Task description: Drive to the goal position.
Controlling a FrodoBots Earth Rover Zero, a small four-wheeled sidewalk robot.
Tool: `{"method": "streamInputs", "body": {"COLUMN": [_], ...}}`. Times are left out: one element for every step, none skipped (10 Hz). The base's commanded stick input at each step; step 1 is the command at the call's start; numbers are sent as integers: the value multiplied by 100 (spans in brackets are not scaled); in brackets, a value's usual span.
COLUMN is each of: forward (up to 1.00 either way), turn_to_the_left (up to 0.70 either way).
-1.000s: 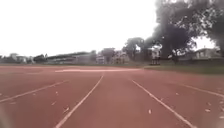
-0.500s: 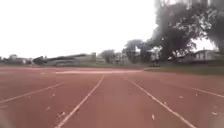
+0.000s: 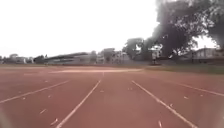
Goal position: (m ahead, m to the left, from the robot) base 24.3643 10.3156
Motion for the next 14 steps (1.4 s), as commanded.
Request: {"method": "streamInputs", "body": {"forward": [45,45,45,45,45,45,45,45,45,45,45,45,45,45], "turn_to_the_left": [0,0,0,0,0,0,0,0,0,0,0,0,0,0]}}
